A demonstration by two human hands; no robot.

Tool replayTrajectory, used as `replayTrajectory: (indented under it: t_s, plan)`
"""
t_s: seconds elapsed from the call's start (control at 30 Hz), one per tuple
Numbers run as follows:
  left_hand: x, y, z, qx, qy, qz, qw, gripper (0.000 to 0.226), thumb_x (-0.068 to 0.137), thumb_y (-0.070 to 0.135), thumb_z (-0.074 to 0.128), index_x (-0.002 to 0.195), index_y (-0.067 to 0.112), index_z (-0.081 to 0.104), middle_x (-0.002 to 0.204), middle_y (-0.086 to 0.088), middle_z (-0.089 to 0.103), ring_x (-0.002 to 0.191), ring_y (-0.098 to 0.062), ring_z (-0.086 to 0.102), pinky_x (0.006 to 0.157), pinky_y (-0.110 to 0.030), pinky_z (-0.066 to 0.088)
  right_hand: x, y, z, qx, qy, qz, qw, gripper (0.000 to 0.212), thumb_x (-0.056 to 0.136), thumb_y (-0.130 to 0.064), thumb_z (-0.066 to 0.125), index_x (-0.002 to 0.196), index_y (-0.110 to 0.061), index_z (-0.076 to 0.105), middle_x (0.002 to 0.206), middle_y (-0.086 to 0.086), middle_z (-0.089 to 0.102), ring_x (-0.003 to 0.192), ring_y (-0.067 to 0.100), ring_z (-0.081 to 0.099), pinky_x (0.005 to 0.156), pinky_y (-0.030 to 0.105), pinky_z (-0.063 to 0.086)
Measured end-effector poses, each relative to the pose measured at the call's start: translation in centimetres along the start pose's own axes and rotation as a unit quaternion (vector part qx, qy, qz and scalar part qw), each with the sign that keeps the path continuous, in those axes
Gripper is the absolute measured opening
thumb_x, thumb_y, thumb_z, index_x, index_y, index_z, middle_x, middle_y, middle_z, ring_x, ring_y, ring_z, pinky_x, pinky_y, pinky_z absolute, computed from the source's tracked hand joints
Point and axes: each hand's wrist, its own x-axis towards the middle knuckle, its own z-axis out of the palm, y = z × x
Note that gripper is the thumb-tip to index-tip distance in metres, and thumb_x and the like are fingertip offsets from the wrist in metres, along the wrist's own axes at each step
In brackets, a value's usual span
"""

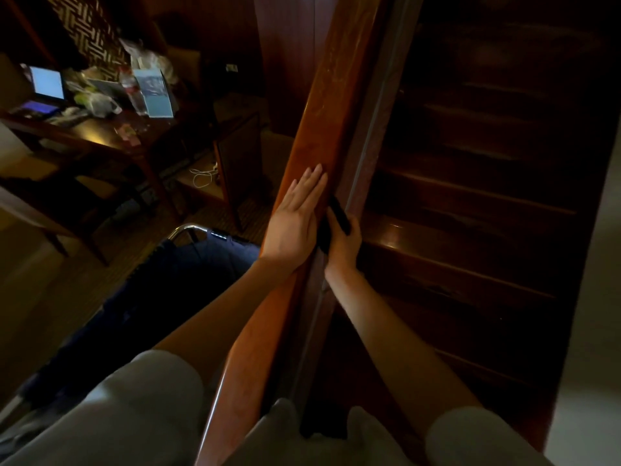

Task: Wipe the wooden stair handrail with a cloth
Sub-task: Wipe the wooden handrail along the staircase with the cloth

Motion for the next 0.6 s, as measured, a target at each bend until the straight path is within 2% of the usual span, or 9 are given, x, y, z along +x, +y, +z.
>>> replayTrajectory:
  t_s: [0.1,0.13,0.2,0.27,0.37,0.47,0.53,0.6]
  plan:
    - [0.1,-0.1,0.1,-0.012,-0.001,0.002,1.0,0.053,0.1,0.023,0.024,0.153,0.016,0.027,0.161,-0.001,0.022,0.149,-0.008,0.007,0.122,-0.028,0.004,-4.9,4.7,-3.4,-0.059,0.007,0.066,0.996,0.02,0.091,-0.015,0.068,0.091,-0.034,0.073,0.095,-0.008,0.076,0.097,0.016,0.07,0.086,0.035,0.054]
    - [0.1,-0.1,0.1,-0.014,0.001,0.002,1.0,0.054,0.099,0.023,0.024,0.153,0.016,0.027,0.161,-0.001,0.022,0.15,-0.008,0.007,0.123,-0.029,0.005,-6.9,6.2,-4.9,-0.074,0.0,0.099,0.992,0.019,0.089,-0.017,0.07,0.089,-0.035,0.075,0.097,-0.004,0.076,0.099,0.021,0.07,0.088,0.038,0.053]
    - [0.0,-0.2,0.2,-0.017,0.004,0.0,1.0,0.054,0.099,0.023,0.023,0.152,0.015,0.028,0.161,-0.001,0.023,0.15,-0.009,0.009,0.123,-0.03,0.007,-10.5,8.1,-7.3,-0.111,-0.005,0.146,0.983,0.01,0.079,-0.021,0.079,0.087,-0.024,0.075,0.097,0.006,0.075,0.1,0.032,0.069,0.086,0.041,0.055]
    - [-0.1,-0.1,-0.2,-0.033,0.01,-0.002,0.999,0.051,0.1,0.014,0.029,0.151,0.014,0.032,0.16,-0.002,0.026,0.15,-0.012,0.012,0.122,-0.029,0.007,-12.2,7.6,-8.4,-0.147,0.005,0.158,0.976,0.026,0.069,-0.025,0.084,0.088,-0.011,0.072,0.092,0.012,0.074,0.096,0.039,0.068,0.082,0.043,0.057]
    - [-1.4,0.1,-1.7,-0.141,-0.003,-0.027,0.99,0.054,0.096,-0.006,0.039,0.147,0.011,0.04,0.157,-0.001,0.032,0.148,-0.011,0.017,0.12,-0.021,0.005,-12.0,3.7,-8.0,-0.15,0.0,0.125,0.981,0.026,0.066,-0.029,0.083,0.084,-0.014,0.071,0.086,0.011,0.073,0.085,0.031,0.071,0.07,0.035,0.057]
    - [-4.1,0.6,-3.9,-0.279,-0.024,-0.115,0.953,0.05,0.097,-0.006,0.04,0.139,0.018,0.051,0.148,0.008,0.042,0.141,0.004,0.028,0.118,-0.018,0.019,-11.7,-1.2,-6.1,-0.143,-0.048,0.045,0.987,0.023,0.069,-0.039,0.082,0.077,-0.022,0.07,0.083,0.004,0.071,0.082,0.022,0.07,0.066,0.027,0.054]
    - [-5.8,1.6,-5.3,-0.374,-0.037,-0.172,0.911,0.038,0.101,0.004,0.044,0.13,0.023,0.059,0.136,0.009,0.057,0.126,0.0,0.051,0.109,-0.024,0.04,-12.0,-3.8,-4.2,-0.152,-0.088,0.015,0.984,0.025,0.072,-0.046,0.083,0.08,-0.026,0.071,0.085,0.001,0.071,0.082,0.018,0.07,0.064,0.023,0.053]
    - [-7.1,3.0,-6.7,-0.457,-0.041,-0.179,0.87,0.028,0.1,0.013,0.046,0.121,0.019,0.064,0.117,0.011,0.07,0.111,-0.005,0.064,0.093,-0.021,0.051,-12.5,-5.8,-2.0,-0.152,-0.128,-0.007,0.98,0.029,0.069,-0.054,0.079,0.085,-0.029,0.073,0.089,-0.001,0.073,0.085,0.015,0.071,0.066,0.021,0.053]
